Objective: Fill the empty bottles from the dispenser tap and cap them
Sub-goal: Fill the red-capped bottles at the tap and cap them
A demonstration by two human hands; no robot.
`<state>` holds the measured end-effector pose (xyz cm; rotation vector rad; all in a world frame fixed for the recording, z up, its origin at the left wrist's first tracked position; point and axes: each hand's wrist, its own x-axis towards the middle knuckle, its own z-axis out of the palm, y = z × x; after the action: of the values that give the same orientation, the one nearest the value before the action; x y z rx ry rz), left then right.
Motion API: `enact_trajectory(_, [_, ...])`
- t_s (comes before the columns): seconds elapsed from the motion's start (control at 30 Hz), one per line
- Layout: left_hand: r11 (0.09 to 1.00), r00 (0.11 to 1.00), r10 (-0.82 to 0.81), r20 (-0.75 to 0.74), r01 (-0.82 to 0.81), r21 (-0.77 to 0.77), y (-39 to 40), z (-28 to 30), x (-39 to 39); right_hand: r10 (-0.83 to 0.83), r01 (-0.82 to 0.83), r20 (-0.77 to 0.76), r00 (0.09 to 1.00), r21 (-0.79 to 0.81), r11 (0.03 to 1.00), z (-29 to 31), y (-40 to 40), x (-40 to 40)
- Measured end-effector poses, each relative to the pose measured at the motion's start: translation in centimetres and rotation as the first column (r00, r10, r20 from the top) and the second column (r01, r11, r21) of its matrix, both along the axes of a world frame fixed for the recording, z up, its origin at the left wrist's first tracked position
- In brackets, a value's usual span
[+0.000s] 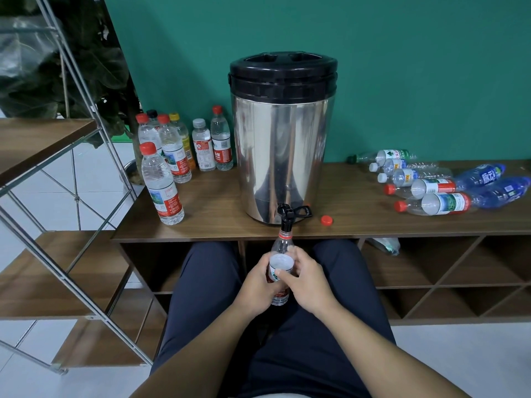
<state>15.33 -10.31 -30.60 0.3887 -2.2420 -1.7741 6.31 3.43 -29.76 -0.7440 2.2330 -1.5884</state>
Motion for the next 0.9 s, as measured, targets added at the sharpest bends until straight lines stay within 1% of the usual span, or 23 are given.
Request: enact_trajectory(0.9, [1.0,1.0,0.003,-0.007,-0.003,0.022,0.1,0.15,0.11,-0.004,0.004,0.002,1.0,0.005,1.0,0.21,0.03,0.1])
